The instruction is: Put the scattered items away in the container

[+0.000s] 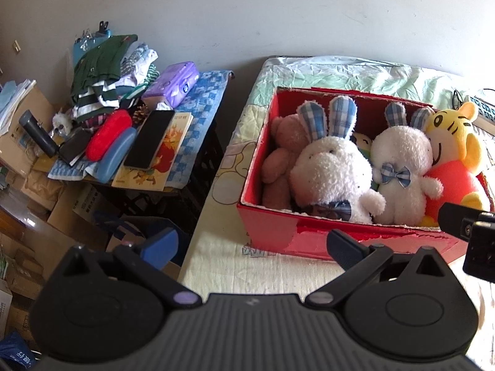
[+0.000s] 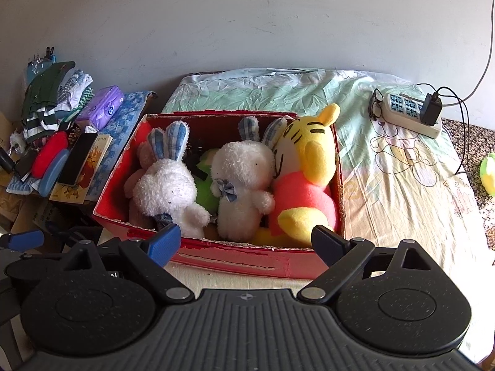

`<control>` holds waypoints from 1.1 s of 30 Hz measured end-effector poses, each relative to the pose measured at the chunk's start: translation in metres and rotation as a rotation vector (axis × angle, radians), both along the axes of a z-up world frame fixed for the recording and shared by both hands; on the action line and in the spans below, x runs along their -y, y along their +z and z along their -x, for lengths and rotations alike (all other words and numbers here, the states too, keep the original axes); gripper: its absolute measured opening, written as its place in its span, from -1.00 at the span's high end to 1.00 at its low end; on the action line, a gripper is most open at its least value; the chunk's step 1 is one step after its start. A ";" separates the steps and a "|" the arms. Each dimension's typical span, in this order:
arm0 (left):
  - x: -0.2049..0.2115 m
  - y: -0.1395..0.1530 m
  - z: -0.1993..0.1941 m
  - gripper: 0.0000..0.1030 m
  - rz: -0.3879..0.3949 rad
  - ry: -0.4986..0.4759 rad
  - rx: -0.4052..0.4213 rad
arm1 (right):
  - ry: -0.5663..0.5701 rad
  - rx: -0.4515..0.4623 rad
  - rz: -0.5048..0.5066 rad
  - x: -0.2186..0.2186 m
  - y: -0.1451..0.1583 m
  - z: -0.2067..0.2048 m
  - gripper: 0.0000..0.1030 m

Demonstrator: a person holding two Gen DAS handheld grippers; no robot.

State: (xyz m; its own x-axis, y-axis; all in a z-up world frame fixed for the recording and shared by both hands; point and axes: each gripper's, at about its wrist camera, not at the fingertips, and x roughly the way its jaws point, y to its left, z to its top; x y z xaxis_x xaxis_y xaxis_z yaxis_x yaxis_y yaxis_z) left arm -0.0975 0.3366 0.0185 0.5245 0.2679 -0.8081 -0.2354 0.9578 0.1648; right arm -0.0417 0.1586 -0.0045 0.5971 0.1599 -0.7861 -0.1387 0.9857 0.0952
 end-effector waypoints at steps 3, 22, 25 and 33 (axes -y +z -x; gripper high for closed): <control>0.003 -0.003 0.003 -0.99 0.005 0.018 -0.019 | 0.013 -0.012 -0.005 0.004 -0.001 0.002 -0.81; 0.023 -0.036 0.024 -0.99 0.016 -0.030 -0.117 | -0.007 -0.069 0.015 0.014 -0.024 0.023 -0.81; 0.018 -0.037 0.022 -0.99 0.010 -0.063 -0.119 | -0.019 -0.092 0.023 0.006 -0.028 0.026 -0.81; 0.013 -0.052 0.020 -0.99 0.021 -0.187 -0.162 | -0.097 -0.119 0.042 0.007 -0.042 0.036 -0.80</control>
